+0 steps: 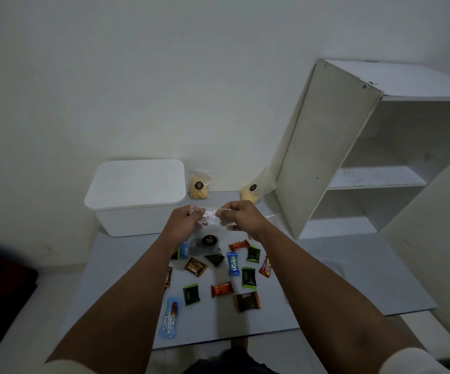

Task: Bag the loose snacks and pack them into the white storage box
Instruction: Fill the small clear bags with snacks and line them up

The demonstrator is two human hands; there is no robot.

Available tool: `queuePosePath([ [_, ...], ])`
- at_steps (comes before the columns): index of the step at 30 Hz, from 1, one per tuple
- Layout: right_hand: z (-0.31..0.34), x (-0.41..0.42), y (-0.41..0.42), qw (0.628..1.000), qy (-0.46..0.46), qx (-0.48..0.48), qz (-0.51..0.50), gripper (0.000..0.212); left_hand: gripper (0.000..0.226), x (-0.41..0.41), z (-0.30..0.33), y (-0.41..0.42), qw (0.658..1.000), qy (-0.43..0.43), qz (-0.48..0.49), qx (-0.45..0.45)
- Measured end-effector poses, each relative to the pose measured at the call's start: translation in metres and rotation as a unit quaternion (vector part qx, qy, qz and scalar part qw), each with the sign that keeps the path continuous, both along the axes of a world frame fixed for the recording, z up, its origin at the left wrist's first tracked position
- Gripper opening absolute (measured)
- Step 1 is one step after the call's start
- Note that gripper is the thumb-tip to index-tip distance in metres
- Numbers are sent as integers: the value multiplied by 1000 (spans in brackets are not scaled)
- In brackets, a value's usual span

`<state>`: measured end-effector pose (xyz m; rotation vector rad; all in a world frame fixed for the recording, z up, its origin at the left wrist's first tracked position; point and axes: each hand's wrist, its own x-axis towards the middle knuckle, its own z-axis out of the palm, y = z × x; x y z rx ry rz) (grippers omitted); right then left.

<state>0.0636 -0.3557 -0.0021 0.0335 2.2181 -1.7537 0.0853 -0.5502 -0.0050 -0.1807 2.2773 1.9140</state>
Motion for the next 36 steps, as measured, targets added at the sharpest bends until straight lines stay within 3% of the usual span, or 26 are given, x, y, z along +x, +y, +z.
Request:
queuePosePath([
  [4, 2, 1, 4, 1000, -13, -15, -21, 25, 22, 0, 5, 1, 1000, 9, 1, 11],
  [11, 8, 2, 7, 1000, -6, 3, -6, 10, 24, -1, 2, 0, 1000, 16, 5, 17],
  [19, 9, 3, 8, 998, -23, -45, -37, 17, 20, -3, 7, -5, 999, 31, 22, 32],
  [23, 10, 6, 7, 998, -8, -42, -34, 9, 21, -3, 6, -7, 999, 31, 15, 27],
  [36, 8, 11, 7, 994, -13, -89, -59, 12, 24, -4, 0, -12, 998, 26, 22, 49],
])
